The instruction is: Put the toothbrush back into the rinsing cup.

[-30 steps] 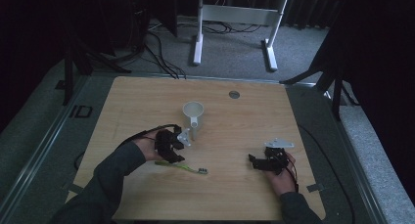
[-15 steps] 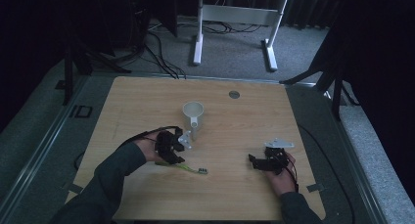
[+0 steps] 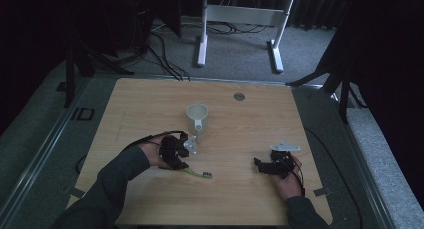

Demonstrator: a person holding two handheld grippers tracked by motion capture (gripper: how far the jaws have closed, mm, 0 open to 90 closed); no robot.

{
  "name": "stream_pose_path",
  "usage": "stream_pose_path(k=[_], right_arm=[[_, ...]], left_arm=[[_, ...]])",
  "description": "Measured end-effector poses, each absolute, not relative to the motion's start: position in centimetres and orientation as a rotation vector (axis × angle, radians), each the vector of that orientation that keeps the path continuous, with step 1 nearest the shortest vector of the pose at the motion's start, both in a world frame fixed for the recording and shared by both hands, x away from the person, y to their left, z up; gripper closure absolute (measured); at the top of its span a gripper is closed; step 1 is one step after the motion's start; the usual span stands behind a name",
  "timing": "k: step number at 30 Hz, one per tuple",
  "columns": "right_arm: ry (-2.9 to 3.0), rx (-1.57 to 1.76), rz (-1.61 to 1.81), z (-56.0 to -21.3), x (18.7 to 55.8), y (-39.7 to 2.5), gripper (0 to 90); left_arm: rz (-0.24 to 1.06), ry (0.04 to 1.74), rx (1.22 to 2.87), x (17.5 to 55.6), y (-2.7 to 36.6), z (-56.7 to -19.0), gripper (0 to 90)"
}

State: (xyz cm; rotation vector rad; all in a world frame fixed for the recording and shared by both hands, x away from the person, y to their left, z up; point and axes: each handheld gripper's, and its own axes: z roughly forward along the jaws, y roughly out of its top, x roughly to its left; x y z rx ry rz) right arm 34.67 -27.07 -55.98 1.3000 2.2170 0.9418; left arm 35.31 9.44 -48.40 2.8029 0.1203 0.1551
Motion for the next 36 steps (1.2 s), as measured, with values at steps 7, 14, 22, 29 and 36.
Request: stream_pose_path(k=[7, 14, 22, 29, 36], right_arm=[[2.217, 1.3, 0.942, -56.0, 34.7, -27.1, 15.9], [2.217, 1.3, 0.942, -56.0, 34.7, -27.1, 15.9], [2.217, 1.3, 0.942, -56.0, 34.7, -27.1, 15.9], [2.217, 1.3, 0.942, -56.0, 34.7, -27.1, 15.9], [2.217, 1.3, 0.942, -56.0, 34.7, -27.1, 15.9]], left_arm=[[0.149, 0.1, 2.819, 35.2, 9.2, -48.7, 59.7], [0.139, 0.08, 2.841, 35.1, 8.9, -49.0, 60.9], [0.118, 0.069, 2.857, 35.0, 8.5, -49.3, 62.6], [0.103, 0.059, 2.867, 34.9, 8.3, -49.5, 63.8], [0.088, 0.059, 2.875, 34.9, 8.0, -49.8, 64.6]])
